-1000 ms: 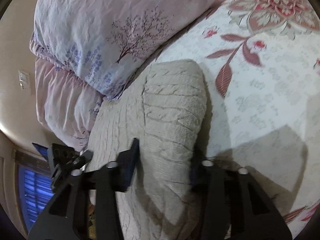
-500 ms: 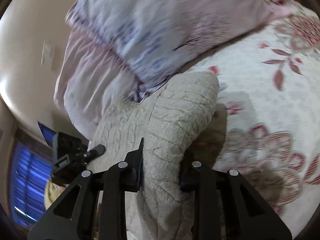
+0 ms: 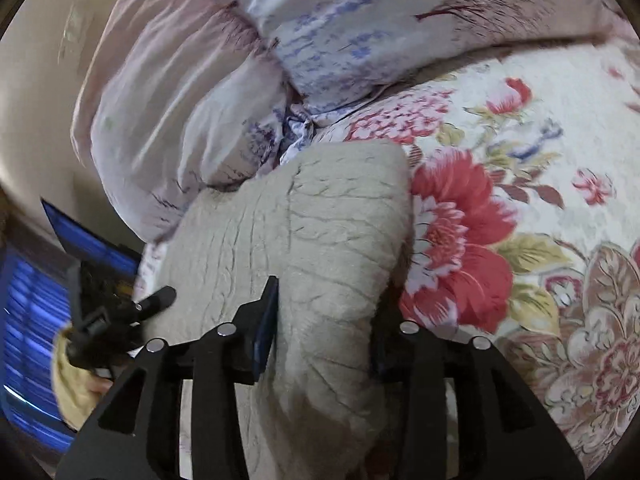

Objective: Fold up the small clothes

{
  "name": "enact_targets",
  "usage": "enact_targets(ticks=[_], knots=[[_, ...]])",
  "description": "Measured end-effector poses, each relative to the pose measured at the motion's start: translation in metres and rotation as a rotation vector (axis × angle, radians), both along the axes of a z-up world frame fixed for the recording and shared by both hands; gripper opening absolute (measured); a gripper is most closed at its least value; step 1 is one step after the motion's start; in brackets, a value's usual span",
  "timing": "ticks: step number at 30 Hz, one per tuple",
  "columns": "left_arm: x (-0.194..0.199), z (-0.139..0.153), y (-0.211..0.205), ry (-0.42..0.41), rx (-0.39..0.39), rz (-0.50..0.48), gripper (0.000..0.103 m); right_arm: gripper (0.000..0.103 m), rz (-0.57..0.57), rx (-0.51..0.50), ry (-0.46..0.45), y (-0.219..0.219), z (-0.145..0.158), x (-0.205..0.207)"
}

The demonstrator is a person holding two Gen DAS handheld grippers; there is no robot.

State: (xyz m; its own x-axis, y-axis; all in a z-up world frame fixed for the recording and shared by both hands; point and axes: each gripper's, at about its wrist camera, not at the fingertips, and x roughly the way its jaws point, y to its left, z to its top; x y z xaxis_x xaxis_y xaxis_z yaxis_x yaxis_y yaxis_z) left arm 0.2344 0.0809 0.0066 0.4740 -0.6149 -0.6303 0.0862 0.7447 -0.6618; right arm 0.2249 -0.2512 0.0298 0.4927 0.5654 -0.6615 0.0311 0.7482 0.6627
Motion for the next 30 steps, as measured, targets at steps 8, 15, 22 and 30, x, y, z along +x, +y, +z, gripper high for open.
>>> enact_targets(ticks=[8,15,22,30], knots=[[-0.042,0.054,-0.012,-0.295,0.211,0.027,0.069,0.025,-0.062,0.001,-0.047,-0.016,0.008,0.002],[-0.055,0.058,-0.048,-0.345,0.334,-0.072,0.069,0.009,-0.146,-0.263,-0.067,-0.006,0.012,0.007],[-0.071,0.051,-0.046,-0.335,0.463,-0.048,0.07,0.033,-0.131,-0.342,-0.122,-0.004,0.033,-0.014],[-0.082,0.046,-0.033,-0.318,0.503,-0.015,0.074,0.033,0.083,-0.397,-0.314,0.034,0.074,-0.069]])
